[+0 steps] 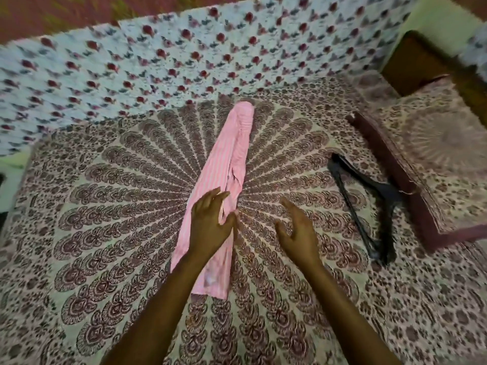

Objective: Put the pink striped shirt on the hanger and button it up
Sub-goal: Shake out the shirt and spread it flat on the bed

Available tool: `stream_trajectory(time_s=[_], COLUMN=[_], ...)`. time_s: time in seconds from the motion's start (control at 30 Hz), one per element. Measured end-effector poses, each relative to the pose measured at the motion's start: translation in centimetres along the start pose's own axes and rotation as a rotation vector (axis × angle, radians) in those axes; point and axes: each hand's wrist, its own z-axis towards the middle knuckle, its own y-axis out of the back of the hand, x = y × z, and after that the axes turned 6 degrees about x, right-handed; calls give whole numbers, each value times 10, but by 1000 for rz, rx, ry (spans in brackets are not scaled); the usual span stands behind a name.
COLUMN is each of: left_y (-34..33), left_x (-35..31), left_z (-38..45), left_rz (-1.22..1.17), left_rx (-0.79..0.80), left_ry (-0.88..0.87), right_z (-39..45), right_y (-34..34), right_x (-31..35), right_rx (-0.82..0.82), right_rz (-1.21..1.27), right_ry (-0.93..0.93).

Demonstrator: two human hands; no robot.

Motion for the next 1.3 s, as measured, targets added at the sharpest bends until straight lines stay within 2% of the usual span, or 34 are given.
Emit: stream_trajectory(time_s=[0.37, 0.53, 0.67, 0.8, 0.9, 1.0, 1.1, 1.23, 1.3], left_y=[-49, -87, -119, -150, -162, -165, -164, -173, -182], left_x=[85, 130, 165, 197, 208, 199, 172, 133, 123], left_z=[171, 248, 304, 345, 364, 377, 372, 342, 327], left_rz=[12, -81, -112, -226, -225, -211, -187, -265, -307], left_rx=[5, 60, 117, 95, 88, 78, 85, 272, 370], left_ry=[81, 270, 399, 563, 589, 499, 311, -111, -226], right_z=[187, 258, 306, 342, 359, 374, 386, 398, 404], right_y=[-54, -86, -108, -130, -142, -150, -149, -137, -130], right_x=[-30, -50, -73, -96, -105, -107, -102, -94, -94], right_rx=[151, 151, 143, 166, 176, 171, 167, 75, 29], right_rz=[-47, 14, -32, -27, 24, 73, 194, 357, 436], right_ry=[62, 72, 110, 96, 96, 74, 12, -94, -151])
